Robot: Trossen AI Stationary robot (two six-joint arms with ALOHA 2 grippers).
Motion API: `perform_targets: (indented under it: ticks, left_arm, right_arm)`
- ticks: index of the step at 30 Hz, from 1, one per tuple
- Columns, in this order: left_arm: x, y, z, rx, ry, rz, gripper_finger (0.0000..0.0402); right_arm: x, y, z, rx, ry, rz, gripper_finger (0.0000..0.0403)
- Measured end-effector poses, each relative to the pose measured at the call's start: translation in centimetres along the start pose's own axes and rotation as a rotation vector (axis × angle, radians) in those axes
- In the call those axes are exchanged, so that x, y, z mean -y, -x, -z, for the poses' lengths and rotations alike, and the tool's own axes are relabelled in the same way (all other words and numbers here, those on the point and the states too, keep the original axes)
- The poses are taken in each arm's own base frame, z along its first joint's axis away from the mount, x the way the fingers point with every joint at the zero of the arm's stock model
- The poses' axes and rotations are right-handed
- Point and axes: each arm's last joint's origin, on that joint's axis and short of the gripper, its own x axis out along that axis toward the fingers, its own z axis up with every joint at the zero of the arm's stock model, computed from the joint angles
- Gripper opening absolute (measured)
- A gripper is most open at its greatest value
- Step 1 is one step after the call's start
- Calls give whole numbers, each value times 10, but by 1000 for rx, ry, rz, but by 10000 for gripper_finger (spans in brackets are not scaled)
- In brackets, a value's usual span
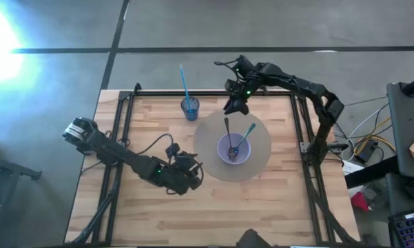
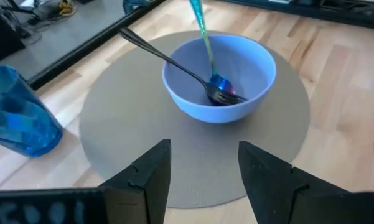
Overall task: Pick & Place Utensil
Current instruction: Return to Home Position
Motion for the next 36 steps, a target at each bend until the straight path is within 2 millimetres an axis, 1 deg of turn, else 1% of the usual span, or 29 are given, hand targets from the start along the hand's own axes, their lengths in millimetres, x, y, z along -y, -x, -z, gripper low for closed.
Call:
perform_targets:
  ticks: [3,6,9,12,17,22,27,32,36]
  left_arm:
    - [-6,7,-8,-1,-12,20,178]
    - [-13,17,-17,13,-25,41,171]
    - [-21,26,-22,14,-30,84,160]
    - [-30,33,-22,9,-29,119,145]
    - [-46,42,-16,18,-1,162,107]
    - [-59,49,-10,66,20,235,58]
    - [-71,53,1,134,30,360,8]
    - [-83,58,17,210,2,538,3]
    - [-94,61,32,285,-21,670,2]
  right_arm:
    - [-15,13,-2,23,33,10,163]
    - [-34,22,-1,38,69,8,158]
    - [-54,25,2,41,109,-7,151]
    - [-76,26,10,38,149,-29,144]
    - [-111,20,25,38,210,-65,132]
    - [-140,10,41,60,255,5,118]
    - [-164,-2,61,110,297,41,101]
    - [-182,-14,82,193,323,1,77]
    - [-191,-22,100,229,336,-47,53]
